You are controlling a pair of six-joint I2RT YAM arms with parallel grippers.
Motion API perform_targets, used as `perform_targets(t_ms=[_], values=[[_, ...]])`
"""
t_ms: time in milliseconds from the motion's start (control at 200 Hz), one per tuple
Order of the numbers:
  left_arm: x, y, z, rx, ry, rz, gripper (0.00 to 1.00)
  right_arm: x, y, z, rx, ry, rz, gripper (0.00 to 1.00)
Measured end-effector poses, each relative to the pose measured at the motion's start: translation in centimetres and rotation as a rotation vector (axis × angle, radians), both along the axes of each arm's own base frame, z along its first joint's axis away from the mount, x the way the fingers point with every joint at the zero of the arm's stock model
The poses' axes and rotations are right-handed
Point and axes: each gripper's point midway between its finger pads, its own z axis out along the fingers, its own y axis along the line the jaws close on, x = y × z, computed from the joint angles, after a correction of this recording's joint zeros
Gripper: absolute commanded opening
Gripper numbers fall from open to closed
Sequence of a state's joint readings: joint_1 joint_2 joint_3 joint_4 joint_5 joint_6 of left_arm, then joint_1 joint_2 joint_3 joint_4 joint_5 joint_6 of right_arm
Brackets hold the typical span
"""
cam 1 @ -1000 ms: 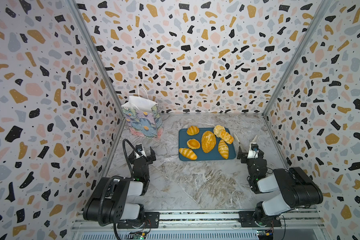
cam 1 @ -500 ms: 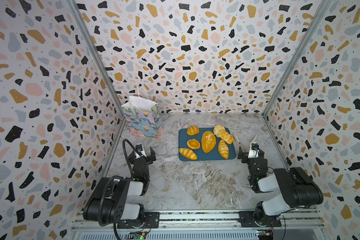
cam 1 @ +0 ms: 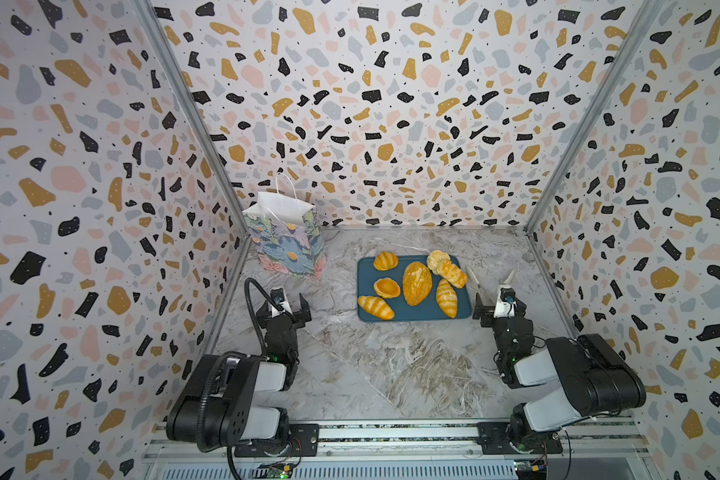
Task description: Place the fake bread into the paper bag
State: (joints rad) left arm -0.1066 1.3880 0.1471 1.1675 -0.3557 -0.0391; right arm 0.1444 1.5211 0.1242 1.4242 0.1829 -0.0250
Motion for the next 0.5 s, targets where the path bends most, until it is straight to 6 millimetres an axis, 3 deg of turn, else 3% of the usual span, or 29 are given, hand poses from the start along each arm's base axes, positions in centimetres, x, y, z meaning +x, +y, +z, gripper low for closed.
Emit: perform_targets(t_ms=[170,355,501], values=[[-0.3,0.5,0.6,-0.005,-0.013,0.032,1.00,-1.2,0.2,0.2,-0.019,-0.020,0.005,0.99],[-1.2,2.0,2.7,-0.035,-0.074,0.120,0.99,-1.6,0.1,3.0,-0.013,-0.093,-0.006,0.99],[-1.8,2.9,2.5,-0.055,-0.063,0.180,0.99,-1.5,0.0,3.1,-0.015,-0.086,-0.018,0.99]])
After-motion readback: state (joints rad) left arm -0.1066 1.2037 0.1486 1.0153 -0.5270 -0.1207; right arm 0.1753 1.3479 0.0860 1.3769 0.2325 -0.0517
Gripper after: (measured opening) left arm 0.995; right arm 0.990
